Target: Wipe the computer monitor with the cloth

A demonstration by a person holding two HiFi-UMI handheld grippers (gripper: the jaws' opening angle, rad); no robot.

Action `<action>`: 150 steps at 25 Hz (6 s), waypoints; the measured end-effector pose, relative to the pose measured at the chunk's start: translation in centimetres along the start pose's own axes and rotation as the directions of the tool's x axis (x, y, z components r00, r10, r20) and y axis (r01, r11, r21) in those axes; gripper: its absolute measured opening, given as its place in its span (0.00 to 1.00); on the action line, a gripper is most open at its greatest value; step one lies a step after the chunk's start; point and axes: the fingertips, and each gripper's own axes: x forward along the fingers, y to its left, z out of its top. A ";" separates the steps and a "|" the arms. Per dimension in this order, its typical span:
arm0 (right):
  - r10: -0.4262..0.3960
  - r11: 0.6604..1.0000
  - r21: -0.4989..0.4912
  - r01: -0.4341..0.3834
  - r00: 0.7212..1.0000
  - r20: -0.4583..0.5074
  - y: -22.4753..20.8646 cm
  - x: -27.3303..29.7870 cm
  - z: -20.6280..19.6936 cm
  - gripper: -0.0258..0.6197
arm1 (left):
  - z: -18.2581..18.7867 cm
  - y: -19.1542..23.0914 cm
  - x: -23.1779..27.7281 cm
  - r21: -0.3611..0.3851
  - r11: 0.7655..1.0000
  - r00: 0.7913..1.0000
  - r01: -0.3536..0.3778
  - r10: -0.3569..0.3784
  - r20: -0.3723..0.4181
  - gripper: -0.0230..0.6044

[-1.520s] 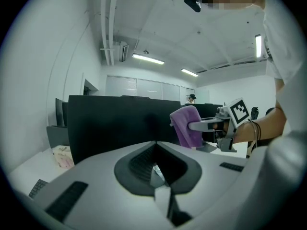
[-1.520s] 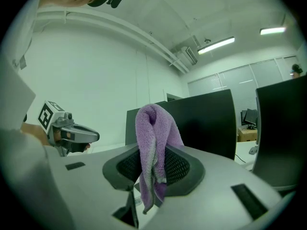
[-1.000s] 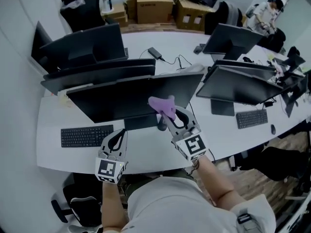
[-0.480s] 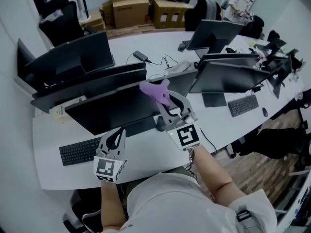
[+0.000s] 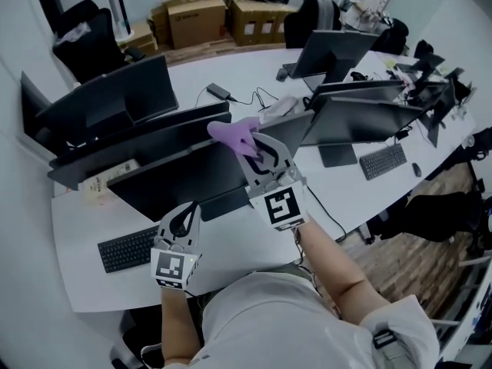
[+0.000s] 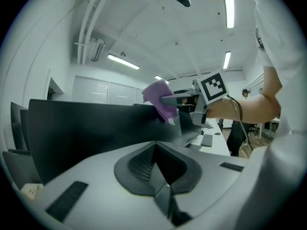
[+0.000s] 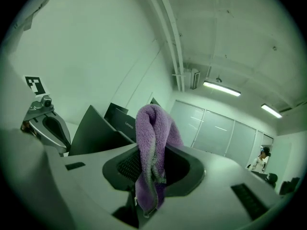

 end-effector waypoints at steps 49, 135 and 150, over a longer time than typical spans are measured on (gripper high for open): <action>0.008 0.993 0.115 0.004 0.995 -0.098 -13.0 -3.3 -9.4 0.21 | -1.3 -9.0 8.0 0.022 1.000 0.991 -0.012 0.015 -0.132 0.04; 0.118 0.958 0.285 -0.009 0.923 -0.367 -8.7 -7.1 -34.8 0.20 | -8.2 -16.4 8.9 -0.031 0.991 0.928 -0.132 0.112 -0.355 0.04; 0.153 0.938 0.345 0.030 0.858 -0.491 -4.5 -7.8 -42.3 0.20 | -10.9 -15.5 7.3 -0.062 0.990 0.909 -0.126 0.090 -0.407 0.04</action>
